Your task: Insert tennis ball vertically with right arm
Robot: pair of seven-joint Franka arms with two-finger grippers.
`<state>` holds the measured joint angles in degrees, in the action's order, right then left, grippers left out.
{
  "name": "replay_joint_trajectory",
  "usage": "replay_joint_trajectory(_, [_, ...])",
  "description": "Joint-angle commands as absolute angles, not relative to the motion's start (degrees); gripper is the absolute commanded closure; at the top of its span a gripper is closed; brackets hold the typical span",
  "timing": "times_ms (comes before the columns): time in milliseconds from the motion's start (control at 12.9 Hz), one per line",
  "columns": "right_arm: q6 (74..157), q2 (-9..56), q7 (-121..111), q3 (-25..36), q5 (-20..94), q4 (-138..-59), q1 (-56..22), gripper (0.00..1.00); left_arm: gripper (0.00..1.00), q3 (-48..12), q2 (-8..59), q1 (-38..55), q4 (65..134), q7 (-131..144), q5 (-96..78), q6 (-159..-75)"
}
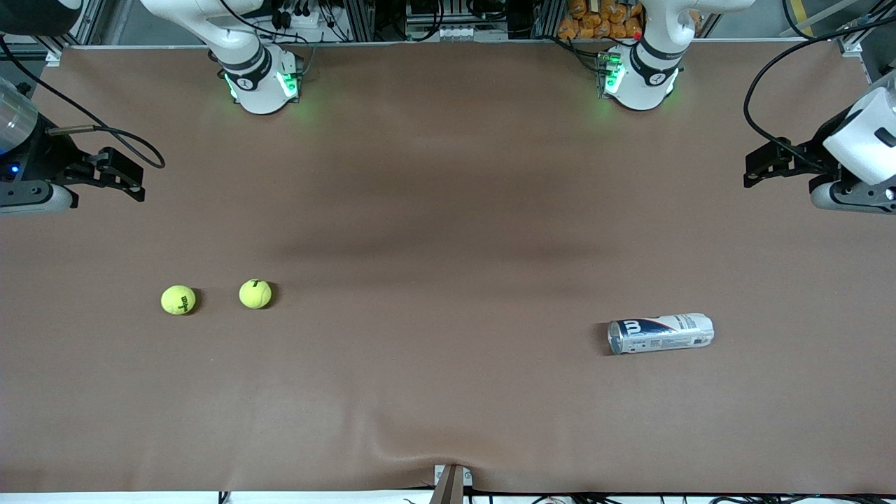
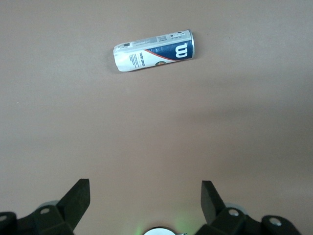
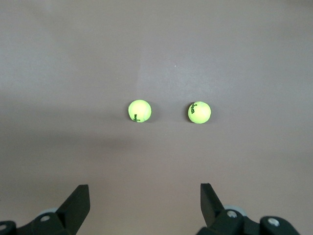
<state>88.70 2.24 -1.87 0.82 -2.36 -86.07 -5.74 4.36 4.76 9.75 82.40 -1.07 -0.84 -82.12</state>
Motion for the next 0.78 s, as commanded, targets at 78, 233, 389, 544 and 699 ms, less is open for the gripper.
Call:
replay_joint_trajectory(78, [88.42,1.32,-2.11,1.58,-2.99,-86.84,-6.59,0.0,0.0,4.48,4.83,10.02,82.44,-1.93,0.53,-82.0])
replay_joint_trajectory(233, [88.33,1.32,-2.11,1.58,-2.99,-86.92,-6.42,0.0,0.0,4.57,4.92,9.93,82.79,-1.93,2.01,-80.52])
replay_joint_trajectory(389, [88.42,1.32,-2.2,1.58,-2.99,-86.92,-6.33,0.0,0.0,4.39,6.32,10.28,82.97,-2.02,4.21,-79.72])
replay_joint_trajectory(544, [88.33,1.32,-2.2,1.58,-2.99,-86.92,-6.24,0.0,0.0,4.31,8.51,10.9,82.97,-2.2,4.31,-79.63])
replay_joint_trajectory(699, [88.42,1.32,-2.2,1.58,-2.99,-86.92,-6.24,0.0,0.0,4.04,11.06,11.07,82.79,-3.07,4.57,-79.63])
